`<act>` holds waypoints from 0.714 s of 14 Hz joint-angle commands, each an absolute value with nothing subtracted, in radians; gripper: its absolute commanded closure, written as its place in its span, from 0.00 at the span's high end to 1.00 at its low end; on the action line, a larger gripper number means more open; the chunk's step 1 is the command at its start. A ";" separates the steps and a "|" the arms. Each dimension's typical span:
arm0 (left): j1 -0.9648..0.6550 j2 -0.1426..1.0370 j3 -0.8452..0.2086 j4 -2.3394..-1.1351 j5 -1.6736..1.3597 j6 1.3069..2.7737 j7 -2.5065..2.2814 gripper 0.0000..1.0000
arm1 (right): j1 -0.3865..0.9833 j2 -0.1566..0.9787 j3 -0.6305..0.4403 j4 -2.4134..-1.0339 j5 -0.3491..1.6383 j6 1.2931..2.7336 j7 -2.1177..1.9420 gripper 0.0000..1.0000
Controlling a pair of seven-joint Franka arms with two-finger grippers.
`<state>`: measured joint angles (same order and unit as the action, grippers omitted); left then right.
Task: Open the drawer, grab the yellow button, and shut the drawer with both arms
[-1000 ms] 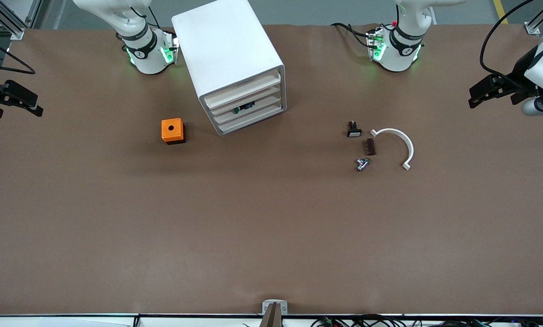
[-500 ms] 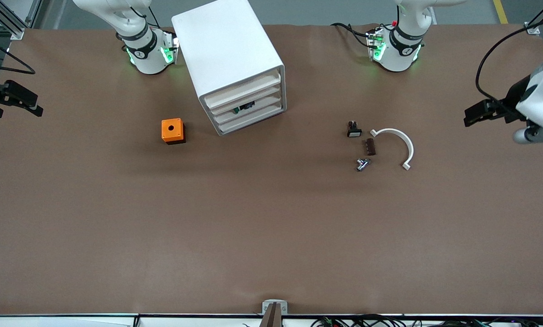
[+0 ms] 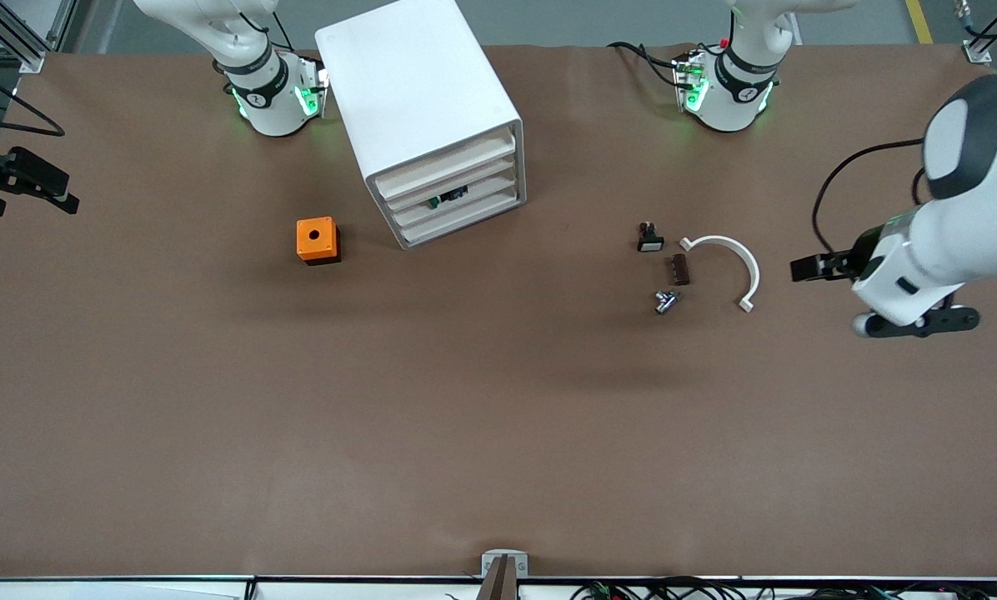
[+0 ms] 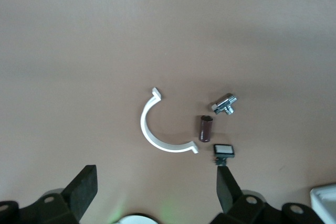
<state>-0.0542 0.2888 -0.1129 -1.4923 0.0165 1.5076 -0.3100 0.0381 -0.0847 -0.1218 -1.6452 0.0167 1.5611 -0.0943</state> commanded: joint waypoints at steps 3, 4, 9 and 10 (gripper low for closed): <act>-0.147 0.402 -0.121 -1.459 -0.012 1.526 -0.654 1.00 | 0.034 -0.104 -0.118 -1.657 0.009 1.557 -0.091 1.00; -0.165 0.422 -0.123 -1.459 -0.047 1.526 -0.725 1.00 | 0.035 -0.104 -0.118 -1.654 0.008 1.562 -0.092 1.00; -0.297 0.491 -0.121 -1.456 -0.198 1.560 -1.091 1.00 | 0.032 -0.072 -0.118 -1.615 0.006 1.559 -0.086 1.00; -0.329 0.509 -0.121 -1.441 -0.212 1.569 -1.167 1.00 | 0.031 -0.061 -0.118 -1.615 0.006 1.559 -0.086 1.00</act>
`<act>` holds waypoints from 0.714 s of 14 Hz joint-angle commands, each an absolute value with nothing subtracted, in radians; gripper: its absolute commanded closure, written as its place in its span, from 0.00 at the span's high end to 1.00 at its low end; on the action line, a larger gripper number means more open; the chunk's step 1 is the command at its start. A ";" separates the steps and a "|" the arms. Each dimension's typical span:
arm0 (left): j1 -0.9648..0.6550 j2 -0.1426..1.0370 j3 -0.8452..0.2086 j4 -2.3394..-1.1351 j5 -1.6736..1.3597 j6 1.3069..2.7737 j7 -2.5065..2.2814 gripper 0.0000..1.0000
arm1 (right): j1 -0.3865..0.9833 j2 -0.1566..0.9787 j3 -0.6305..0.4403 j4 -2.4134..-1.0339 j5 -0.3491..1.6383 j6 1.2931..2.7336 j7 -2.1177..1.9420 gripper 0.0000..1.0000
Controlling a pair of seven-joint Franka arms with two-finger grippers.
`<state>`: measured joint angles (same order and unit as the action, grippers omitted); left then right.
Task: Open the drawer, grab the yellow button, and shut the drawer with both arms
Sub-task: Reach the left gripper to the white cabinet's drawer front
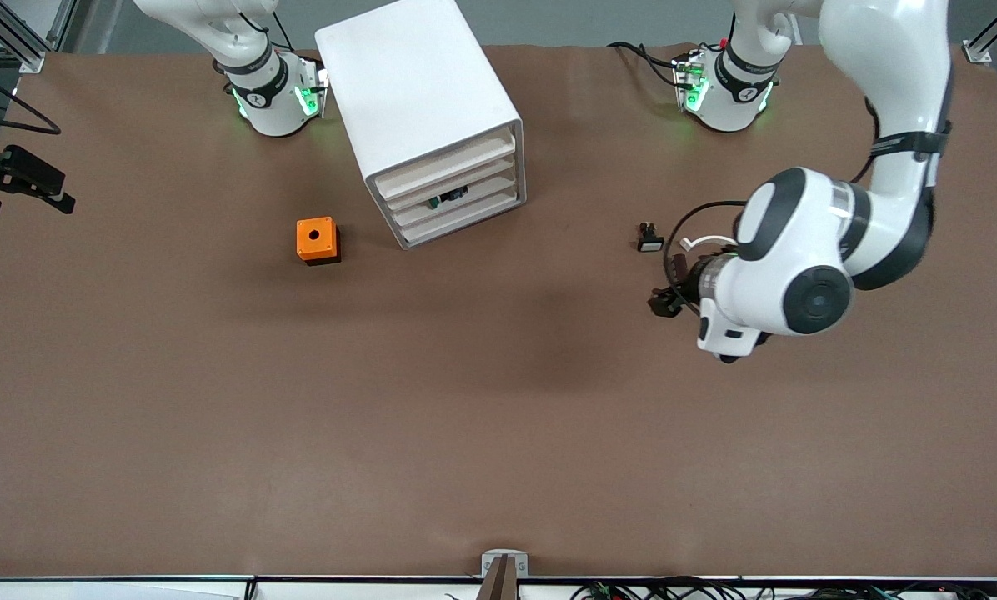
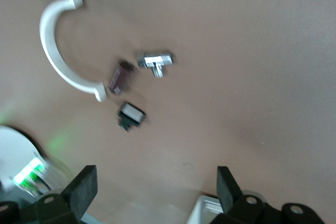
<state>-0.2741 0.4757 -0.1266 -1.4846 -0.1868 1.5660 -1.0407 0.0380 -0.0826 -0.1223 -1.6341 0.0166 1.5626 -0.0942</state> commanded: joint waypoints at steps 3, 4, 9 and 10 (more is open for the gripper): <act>-0.420 0.555 -0.121 -1.417 -0.271 1.572 -1.383 1.00 | 0.034 0.001 -0.117 -1.614 0.006 1.580 -0.092 1.00; -0.449 0.564 -0.121 -1.416 -0.273 1.572 -1.422 1.00 | 0.032 0.044 -0.118 -1.611 0.003 1.594 -0.092 1.00; -0.495 0.600 -0.124 -1.416 -0.408 1.569 -1.805 1.00 | -0.006 0.164 -0.118 -1.578 -0.017 1.620 -0.094 1.00; -0.512 0.606 -0.124 -1.416 -0.449 1.569 -1.878 1.00 | -0.008 0.164 -0.118 -1.578 -0.017 1.620 -0.087 1.00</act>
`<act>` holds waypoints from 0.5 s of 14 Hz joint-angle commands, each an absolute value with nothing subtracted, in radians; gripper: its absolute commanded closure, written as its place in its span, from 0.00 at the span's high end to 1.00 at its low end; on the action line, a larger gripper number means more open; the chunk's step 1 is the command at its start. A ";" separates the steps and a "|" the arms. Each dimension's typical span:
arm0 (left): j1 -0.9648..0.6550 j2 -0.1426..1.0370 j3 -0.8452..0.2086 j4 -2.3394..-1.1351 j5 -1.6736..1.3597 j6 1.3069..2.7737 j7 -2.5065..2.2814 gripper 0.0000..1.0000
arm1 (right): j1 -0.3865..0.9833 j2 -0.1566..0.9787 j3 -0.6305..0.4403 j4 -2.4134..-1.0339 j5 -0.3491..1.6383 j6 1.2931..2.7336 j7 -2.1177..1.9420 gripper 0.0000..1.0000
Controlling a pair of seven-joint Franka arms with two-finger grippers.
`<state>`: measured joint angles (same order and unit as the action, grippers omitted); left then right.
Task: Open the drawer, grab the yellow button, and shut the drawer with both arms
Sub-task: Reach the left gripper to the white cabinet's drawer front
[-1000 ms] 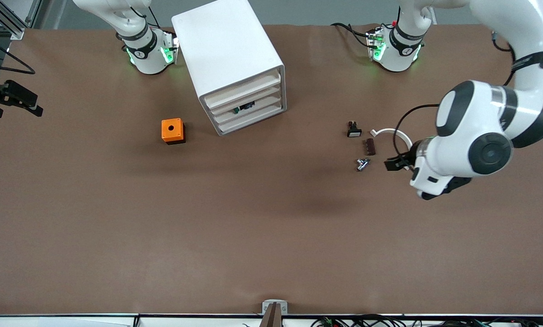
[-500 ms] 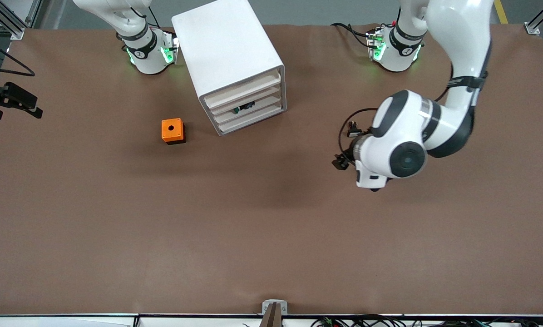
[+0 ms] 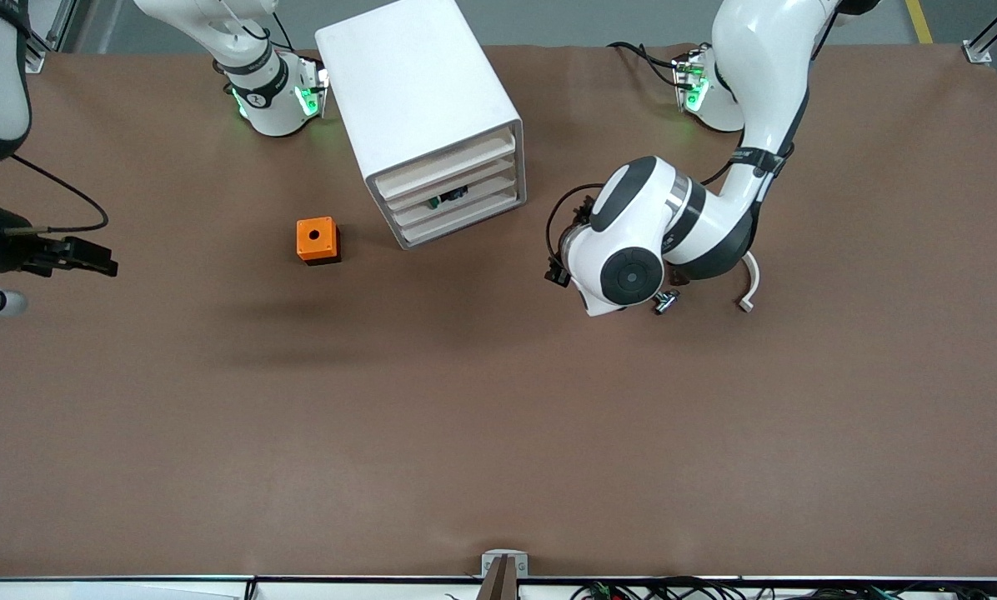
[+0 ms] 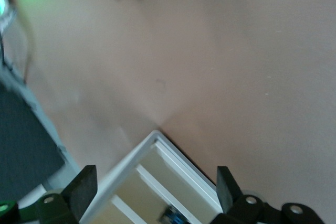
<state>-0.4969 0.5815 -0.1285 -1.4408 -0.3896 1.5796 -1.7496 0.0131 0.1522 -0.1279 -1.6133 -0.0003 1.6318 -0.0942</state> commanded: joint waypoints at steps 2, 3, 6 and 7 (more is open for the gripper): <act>-0.514 0.620 -0.124 -1.417 -0.553 1.569 -1.997 1.00 | -0.009 0.164 -0.118 -1.578 -0.018 1.620 -0.080 1.00; -0.514 0.629 -0.124 -1.417 -0.624 1.569 -2.047 0.99 | -0.008 0.164 -0.118 -1.578 -0.017 1.620 -0.078 1.00; -0.502 0.679 -0.124 -1.417 -0.864 1.565 -2.187 0.98 | -0.006 0.164 -0.117 -1.586 0.017 1.620 -0.033 1.00; -0.506 0.687 -0.124 -1.419 -0.909 1.563 -2.216 0.98 | -0.005 0.163 -0.117 -1.588 0.035 1.615 -0.008 1.00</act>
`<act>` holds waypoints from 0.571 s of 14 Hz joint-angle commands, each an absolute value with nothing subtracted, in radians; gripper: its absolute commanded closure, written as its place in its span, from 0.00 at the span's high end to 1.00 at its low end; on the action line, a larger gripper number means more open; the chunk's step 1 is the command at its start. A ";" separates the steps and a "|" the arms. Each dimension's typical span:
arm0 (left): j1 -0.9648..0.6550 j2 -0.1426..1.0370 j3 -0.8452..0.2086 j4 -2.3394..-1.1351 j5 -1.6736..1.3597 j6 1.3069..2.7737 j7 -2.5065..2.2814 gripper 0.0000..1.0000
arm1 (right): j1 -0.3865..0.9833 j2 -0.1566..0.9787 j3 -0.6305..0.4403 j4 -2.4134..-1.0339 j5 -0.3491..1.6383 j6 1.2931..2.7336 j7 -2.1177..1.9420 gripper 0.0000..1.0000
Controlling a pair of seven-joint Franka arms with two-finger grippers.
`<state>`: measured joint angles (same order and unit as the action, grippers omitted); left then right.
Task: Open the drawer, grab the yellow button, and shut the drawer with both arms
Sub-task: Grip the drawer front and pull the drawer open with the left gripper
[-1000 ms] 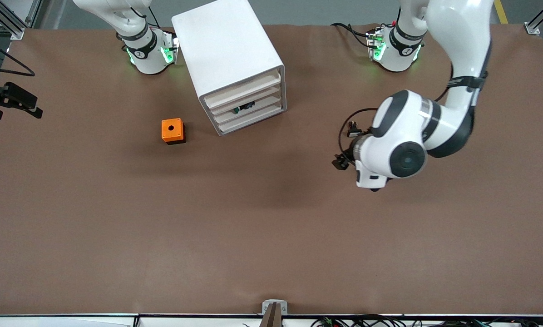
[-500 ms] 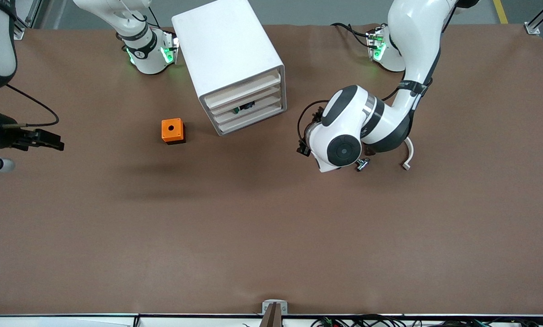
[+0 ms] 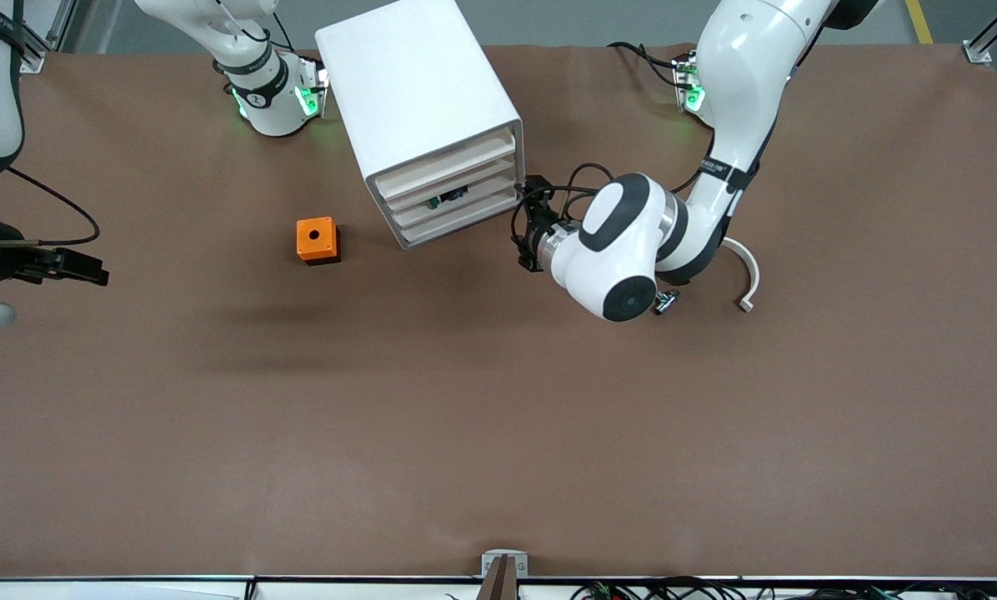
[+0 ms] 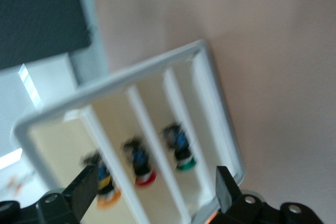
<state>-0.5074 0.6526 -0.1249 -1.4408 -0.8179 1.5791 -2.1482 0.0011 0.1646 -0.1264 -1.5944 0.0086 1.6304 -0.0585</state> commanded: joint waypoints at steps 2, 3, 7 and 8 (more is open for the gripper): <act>-0.514 0.695 -0.124 -1.420 -0.933 1.563 -2.308 0.93 | 0.006 0.158 -0.114 -1.589 0.038 1.605 0.081 1.00; -0.517 0.704 -0.126 -1.420 -0.945 1.562 -2.359 0.86 | 0.018 0.158 -0.114 -1.589 0.038 1.597 0.139 1.00; -0.566 0.724 -0.129 -1.420 -1.003 1.543 -2.413 0.75 | 0.063 0.155 -0.114 -1.591 0.038 1.588 0.280 1.00; -0.566 0.733 -0.130 -1.420 -1.026 1.520 -2.416 0.74 | 0.070 0.153 -0.114 -1.591 0.038 1.585 0.297 1.00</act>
<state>-0.5604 0.7125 -0.1311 -1.4405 -0.9846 1.5606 -2.3881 0.0575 0.1645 -0.1121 -1.5943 0.0295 1.6003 0.2471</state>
